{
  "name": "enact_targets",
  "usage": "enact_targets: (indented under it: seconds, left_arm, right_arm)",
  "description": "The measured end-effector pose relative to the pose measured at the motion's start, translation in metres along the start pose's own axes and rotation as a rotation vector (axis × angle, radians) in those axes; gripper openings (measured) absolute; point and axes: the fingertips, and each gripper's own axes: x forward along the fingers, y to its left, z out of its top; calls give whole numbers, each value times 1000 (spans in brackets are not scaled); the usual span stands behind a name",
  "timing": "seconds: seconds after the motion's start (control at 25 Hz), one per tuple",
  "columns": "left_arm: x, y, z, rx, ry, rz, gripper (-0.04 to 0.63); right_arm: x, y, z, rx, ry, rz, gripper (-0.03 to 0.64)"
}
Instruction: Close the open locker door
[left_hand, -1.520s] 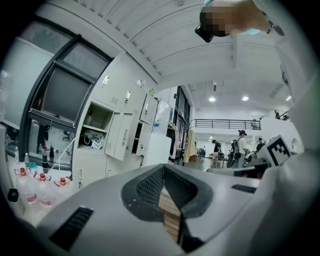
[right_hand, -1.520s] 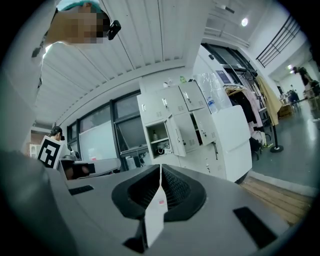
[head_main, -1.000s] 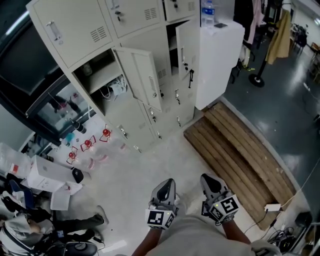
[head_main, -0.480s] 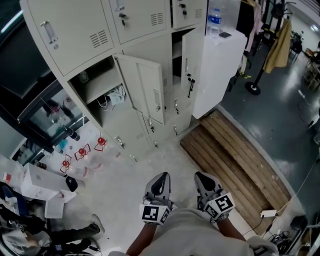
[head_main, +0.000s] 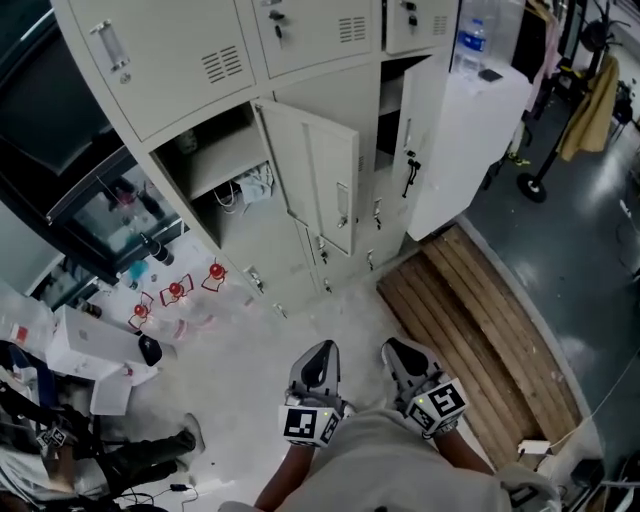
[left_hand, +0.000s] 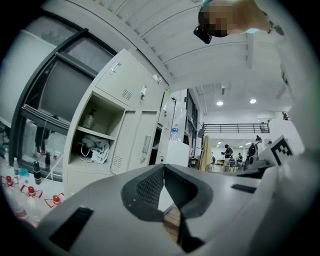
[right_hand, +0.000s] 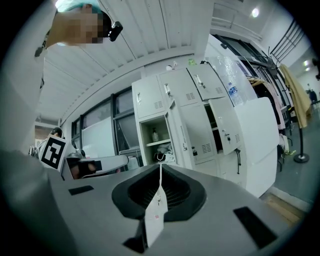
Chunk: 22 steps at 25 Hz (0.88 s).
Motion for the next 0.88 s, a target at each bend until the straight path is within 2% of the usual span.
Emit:
enact_targets:
  seconds: [0.52,0.88]
  left_arm:
    - [79,43,18,33,-37,226,9]
    - [124,44,28,38,-58,363,9]
  right_arm:
    - [108,-69,39,-40,8,232,31]
    - [155,-107,57,-74,34,391,31]
